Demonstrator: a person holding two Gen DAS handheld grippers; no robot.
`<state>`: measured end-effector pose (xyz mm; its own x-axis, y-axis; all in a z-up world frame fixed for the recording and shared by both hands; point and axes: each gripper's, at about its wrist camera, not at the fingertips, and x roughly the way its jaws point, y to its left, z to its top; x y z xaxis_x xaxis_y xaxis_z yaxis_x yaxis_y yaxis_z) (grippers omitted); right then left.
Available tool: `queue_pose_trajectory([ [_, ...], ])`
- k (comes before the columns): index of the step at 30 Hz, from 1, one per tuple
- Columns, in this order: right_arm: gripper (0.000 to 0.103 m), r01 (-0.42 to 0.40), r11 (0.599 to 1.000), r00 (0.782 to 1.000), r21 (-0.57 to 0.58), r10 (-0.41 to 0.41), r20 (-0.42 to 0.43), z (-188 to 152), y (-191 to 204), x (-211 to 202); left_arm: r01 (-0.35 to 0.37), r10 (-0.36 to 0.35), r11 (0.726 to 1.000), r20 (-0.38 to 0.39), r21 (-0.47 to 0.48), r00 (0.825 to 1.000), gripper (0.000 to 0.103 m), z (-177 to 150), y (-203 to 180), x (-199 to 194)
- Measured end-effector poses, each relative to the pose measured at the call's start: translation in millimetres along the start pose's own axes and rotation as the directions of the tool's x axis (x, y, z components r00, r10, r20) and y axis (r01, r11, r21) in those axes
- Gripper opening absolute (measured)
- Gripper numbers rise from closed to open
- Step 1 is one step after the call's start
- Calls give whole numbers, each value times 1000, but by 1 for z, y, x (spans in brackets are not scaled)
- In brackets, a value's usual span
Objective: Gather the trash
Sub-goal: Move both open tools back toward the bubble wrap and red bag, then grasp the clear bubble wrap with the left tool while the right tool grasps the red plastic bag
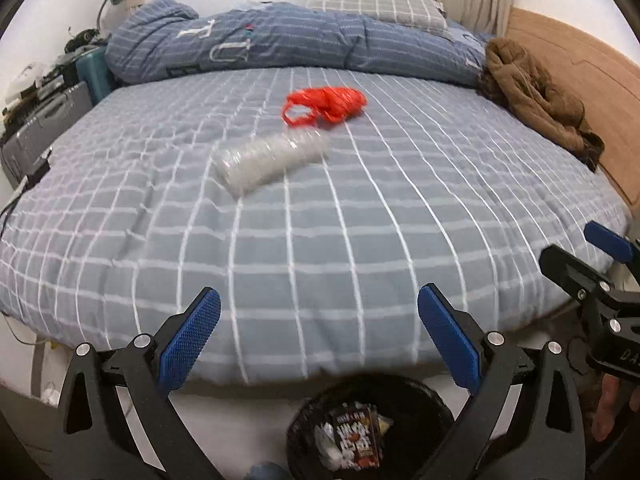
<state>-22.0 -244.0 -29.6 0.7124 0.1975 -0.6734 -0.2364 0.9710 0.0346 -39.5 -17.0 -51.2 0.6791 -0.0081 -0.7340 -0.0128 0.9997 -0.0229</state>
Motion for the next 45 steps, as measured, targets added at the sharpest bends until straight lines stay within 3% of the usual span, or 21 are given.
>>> queue_pose_trajectory([
  [6, 95, -18, 1000, 1000, 7, 18, -15, 23, 2, 29, -24, 25, 998, 23, -50, 999, 97, 36, 25, 24],
  [17, 95, -24, 999, 1000, -23, 24, -7, 68, 6, 78, -39, 40, 999, 13, -38, 999, 97, 96, 45, 86],
  [30, 95, -23, 999, 999, -38, 21, -36, 94, 7, 124, -50, 49, 999, -49, -12, 998, 95, 124, 51, 153],
  [37, 95, -29, 999, 999, -45, 27, -42, 101, 10, 136, -59, 57, 998, -131, -15, 990, 70, 124, 64, 187],
  [45, 95, -31, 998, 999, -47, 29, -45, 109, 15, 150, -50, 49, 999, -137, -1, 989, 49, 127, 69, 189],
])
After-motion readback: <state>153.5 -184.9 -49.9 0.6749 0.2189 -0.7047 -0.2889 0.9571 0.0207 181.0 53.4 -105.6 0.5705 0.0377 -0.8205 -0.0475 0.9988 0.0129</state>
